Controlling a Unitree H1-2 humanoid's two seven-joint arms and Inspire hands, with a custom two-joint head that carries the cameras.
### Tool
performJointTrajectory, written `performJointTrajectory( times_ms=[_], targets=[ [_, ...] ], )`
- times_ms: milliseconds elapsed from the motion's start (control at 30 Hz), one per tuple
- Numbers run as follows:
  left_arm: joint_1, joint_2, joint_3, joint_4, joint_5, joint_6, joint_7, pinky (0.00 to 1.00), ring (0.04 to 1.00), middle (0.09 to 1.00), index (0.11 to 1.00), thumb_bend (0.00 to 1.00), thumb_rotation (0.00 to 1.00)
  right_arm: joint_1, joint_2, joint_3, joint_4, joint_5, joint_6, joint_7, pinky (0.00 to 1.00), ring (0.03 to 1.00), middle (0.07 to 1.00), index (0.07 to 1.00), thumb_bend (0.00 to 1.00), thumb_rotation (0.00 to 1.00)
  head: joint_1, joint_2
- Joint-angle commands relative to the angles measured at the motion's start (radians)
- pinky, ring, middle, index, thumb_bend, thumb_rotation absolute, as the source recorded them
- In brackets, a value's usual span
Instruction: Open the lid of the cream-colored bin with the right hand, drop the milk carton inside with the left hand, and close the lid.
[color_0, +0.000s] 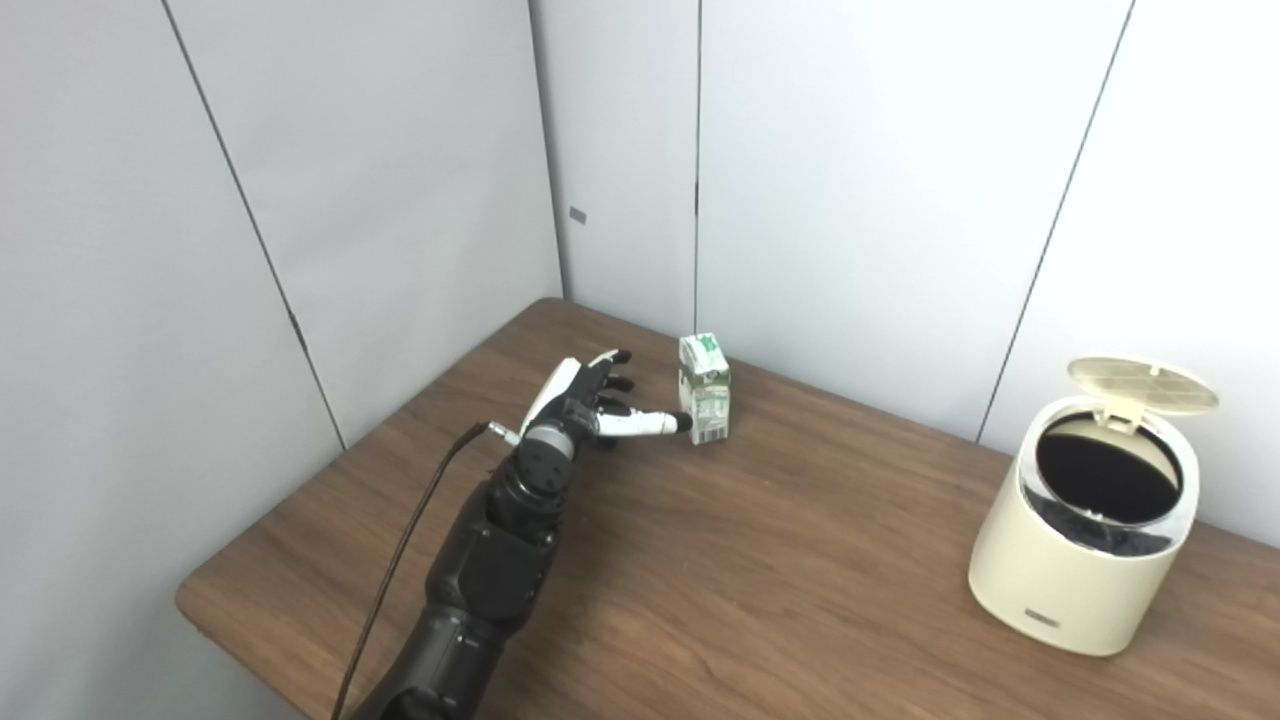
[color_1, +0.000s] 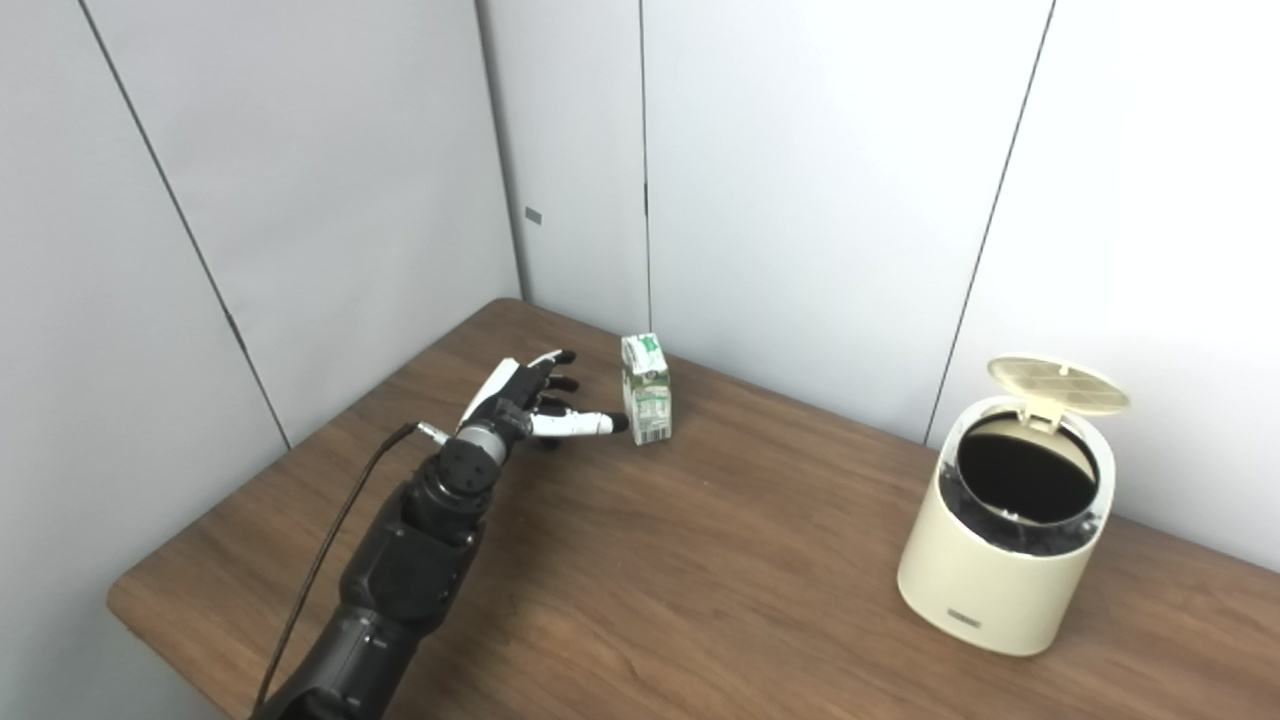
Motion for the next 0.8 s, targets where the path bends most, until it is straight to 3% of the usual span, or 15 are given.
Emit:
performJointTrajectory(
  times_ms=[0,367,500,533,567,633,767],
  targets=[
    [-0.050,0.031,0.021,0.008,0.025,-0.001,-0.003,0.74,0.876,0.927,0.992,1.00,0.33,0.017,0.006,0.002,0.016,-0.007,-0.023,-0.010,0.45,0.599,0.629,0.593,0.35,0.56,-0.006,0.002],
    [-0.087,0.030,0.006,0.061,0.061,-0.001,-0.053,0.78,0.871,0.917,0.940,1.00,0.37,0.047,0.032,0.010,-0.078,-0.053,0.066,-0.011,0.42,0.576,0.607,0.578,0.34,0.56,-0.060,0.000],
    [-0.114,0.031,-0.027,0.092,0.075,-0.001,-0.056,0.78,0.879,0.920,0.944,1.00,0.38,0.053,0.032,0.007,-0.077,-0.061,0.055,-0.015,0.41,0.560,0.595,0.566,0.33,0.55,-0.071,0.002],
    [-0.118,0.030,-0.031,0.096,0.072,-0.001,-0.055,0.75,0.870,0.912,0.948,1.00,0.38,0.053,0.032,0.007,-0.073,-0.055,0.047,-0.014,0.41,0.555,0.591,0.530,0.41,0.37,-0.074,0.002],
    [-0.122,0.029,-0.033,0.100,0.068,-0.001,-0.054,0.76,0.874,0.915,0.958,1.00,0.37,0.053,0.032,0.007,-0.068,-0.055,0.039,-0.015,0.41,0.548,0.585,0.507,0.45,0.25,-0.076,0.002],
    [-0.129,0.028,-0.040,0.108,0.067,-0.001,-0.057,0.78,0.881,0.924,0.968,1.00,0.37,0.056,0.034,0.008,-0.066,-0.055,0.033,-0.017,0.41,0.540,0.579,0.494,0.48,0.19,-0.085,0.002],
    [-0.140,0.033,-0.064,0.124,0.030,-0.002,-0.051,0.77,0.877,0.925,0.962,1.00,0.37,0.061,0.037,0.011,-0.070,-0.058,0.031,-0.020,0.40,0.532,0.573,0.490,0.48,0.17,-0.094,0.000]
  ],
)
